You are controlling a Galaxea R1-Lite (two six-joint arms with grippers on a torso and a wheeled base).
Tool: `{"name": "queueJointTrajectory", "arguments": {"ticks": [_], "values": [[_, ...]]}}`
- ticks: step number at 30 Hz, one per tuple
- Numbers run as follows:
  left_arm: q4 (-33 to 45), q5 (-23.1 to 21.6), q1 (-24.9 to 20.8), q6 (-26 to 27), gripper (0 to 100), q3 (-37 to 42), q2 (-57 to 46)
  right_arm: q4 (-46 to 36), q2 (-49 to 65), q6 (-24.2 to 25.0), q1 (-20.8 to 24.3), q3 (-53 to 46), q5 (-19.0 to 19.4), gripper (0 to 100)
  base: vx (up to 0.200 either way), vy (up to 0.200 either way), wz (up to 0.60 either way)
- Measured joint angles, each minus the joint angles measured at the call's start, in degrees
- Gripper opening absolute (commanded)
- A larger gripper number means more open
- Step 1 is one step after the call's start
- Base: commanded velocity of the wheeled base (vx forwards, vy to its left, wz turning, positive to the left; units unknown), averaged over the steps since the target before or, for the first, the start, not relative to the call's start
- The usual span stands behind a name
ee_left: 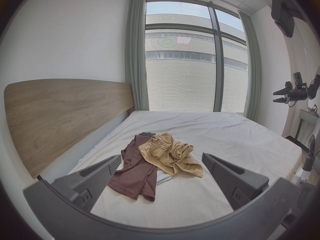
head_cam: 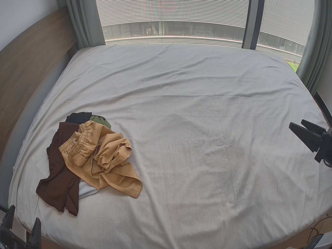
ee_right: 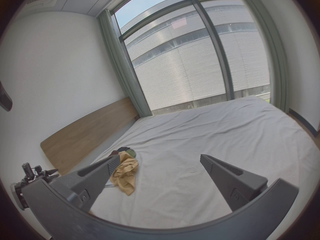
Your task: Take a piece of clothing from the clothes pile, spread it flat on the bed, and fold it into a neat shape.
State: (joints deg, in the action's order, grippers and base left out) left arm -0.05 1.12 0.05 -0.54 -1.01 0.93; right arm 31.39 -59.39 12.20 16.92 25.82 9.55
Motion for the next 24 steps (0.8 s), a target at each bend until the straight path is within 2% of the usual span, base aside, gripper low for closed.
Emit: {"name": "queueJointTrajectory", "arguments": {"ticks": [3,7,19,24], "values": [[0.0,0.0,0.0,-0.1,100,0.0,0.0,0.6,-2.8,1.1,1.1,1.3,2.4,100,0.0,0.0,0.0],[0.0,0.0,0.0,-0.1,100,0.0,0.0,2.2,-6.7,2.3,1.8,2.7,3.4,100,0.0,0.0,0.0],[0.0,0.0,0.0,-0.1,100,0.0,0.0,11.8,-21.7,4.6,2.6,5.3,3.6,100,0.0,0.0,0.0],[0.0,0.0,0.0,-0.1,100,0.0,0.0,15.6,-28.0,6.3,4.4,6.4,3.9,100,0.0,0.0,0.0]]}}
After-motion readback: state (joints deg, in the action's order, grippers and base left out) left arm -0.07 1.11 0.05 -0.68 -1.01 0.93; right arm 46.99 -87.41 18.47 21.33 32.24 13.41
